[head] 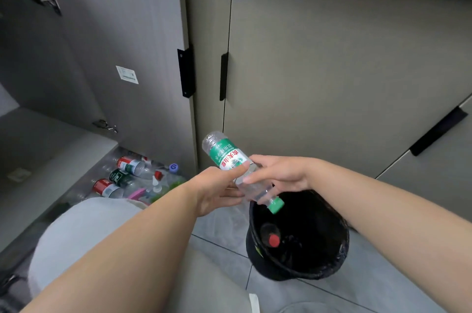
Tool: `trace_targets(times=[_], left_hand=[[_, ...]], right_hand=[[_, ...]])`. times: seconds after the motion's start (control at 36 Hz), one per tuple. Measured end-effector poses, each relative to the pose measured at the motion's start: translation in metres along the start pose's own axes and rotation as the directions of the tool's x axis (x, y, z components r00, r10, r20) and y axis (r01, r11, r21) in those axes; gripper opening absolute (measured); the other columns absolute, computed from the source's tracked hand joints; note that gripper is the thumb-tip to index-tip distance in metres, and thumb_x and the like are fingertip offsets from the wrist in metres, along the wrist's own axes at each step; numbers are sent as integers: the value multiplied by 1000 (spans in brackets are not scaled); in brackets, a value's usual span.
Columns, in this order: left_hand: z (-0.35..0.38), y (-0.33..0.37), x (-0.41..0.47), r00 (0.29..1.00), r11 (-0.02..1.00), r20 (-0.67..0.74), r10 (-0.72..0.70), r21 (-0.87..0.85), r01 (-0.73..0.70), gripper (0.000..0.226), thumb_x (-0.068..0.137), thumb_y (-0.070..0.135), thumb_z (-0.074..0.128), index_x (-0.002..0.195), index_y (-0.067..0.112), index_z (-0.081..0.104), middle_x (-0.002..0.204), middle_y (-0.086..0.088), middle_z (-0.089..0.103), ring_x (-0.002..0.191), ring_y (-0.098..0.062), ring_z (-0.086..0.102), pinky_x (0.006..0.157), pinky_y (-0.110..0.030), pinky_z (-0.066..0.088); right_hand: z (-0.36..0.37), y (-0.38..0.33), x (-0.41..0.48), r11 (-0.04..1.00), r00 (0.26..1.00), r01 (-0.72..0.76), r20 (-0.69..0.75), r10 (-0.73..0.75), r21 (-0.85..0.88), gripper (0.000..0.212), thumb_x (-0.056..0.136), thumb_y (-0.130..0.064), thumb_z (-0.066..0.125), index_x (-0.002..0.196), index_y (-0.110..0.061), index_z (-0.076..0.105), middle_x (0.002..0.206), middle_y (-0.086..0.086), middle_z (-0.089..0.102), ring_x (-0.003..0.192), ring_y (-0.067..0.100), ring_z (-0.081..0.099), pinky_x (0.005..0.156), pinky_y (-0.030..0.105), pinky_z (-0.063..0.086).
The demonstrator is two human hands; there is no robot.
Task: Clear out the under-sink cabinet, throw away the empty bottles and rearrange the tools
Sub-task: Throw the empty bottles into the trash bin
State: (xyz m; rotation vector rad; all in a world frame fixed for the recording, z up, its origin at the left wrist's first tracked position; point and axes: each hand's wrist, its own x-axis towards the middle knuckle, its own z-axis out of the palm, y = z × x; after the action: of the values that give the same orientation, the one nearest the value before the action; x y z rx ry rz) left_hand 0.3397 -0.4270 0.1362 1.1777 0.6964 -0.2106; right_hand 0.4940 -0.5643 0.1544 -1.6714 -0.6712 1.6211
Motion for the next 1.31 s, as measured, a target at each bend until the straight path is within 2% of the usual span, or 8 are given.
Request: trace_targets(times=[0.19,0.33,0.47,0.69,0.81,1.0,1.19,1.31], left_hand=[[-4,-5,0,989,976,-150,-11,212,43,51,94,59,59,111,13,68,102,-9,75,93,-23,74,88,-41,60],[-3,-8,0,981,959,-192,2,277,52,34,100,41,57,114,11,65,104,-9,71,90,-23,70,83,-38,57],[1,-7,-2,982,951,-189,12,306,47,29,100,37,58,116,14,62,110,-11,72,97,-25,71,80,-36,57],[-2,-11,-2,974,922,-224,20,381,68,28,101,36,56,116,13,60,107,-9,71,91,-21,71,80,-36,58],[-4,-13,0,972,903,-232,41,425,63,27,102,35,55,116,13,59,106,-6,70,94,-21,70,81,-35,56],[-1,-10,1,965,878,-240,111,478,18,22,104,32,51,110,14,62,106,-6,70,95,-18,69,81,-34,57],[-15,24,-11,975,844,-203,91,535,33,25,100,33,55,115,14,62,108,-5,71,95,-18,71,89,-37,55],[-76,63,-33,965,834,-235,117,551,34,29,100,35,57,116,11,62,105,-8,74,83,-22,72,74,-32,55]], right_hand=[[-55,13,-48,939,954,-290,-135,268,-186,52,84,-17,73,133,-22,55,118,13,64,98,30,70,84,40,57],[-79,45,-74,695,753,-658,-238,614,-290,53,83,-24,71,131,-8,54,92,10,66,92,28,70,69,33,58],[-61,78,-45,552,615,-784,-486,621,-286,49,82,-30,75,117,-2,54,107,25,66,85,33,70,70,35,61],[-4,106,11,671,702,-658,-601,382,-342,57,82,-22,72,127,-10,39,117,15,51,85,27,62,61,32,59],[2,105,23,650,730,-630,-608,310,-425,32,87,-18,63,114,-3,57,95,12,60,79,28,59,54,30,54],[-7,72,26,675,769,-552,-611,186,-490,23,89,-21,56,98,-4,68,99,20,75,81,31,74,74,40,61],[9,-4,41,797,841,-200,-517,-158,-570,11,87,-23,60,82,-18,69,72,1,70,56,12,63,57,27,55],[42,-48,74,809,889,35,-351,-293,-587,13,93,-21,62,84,-22,70,74,1,65,62,12,61,61,27,55]])
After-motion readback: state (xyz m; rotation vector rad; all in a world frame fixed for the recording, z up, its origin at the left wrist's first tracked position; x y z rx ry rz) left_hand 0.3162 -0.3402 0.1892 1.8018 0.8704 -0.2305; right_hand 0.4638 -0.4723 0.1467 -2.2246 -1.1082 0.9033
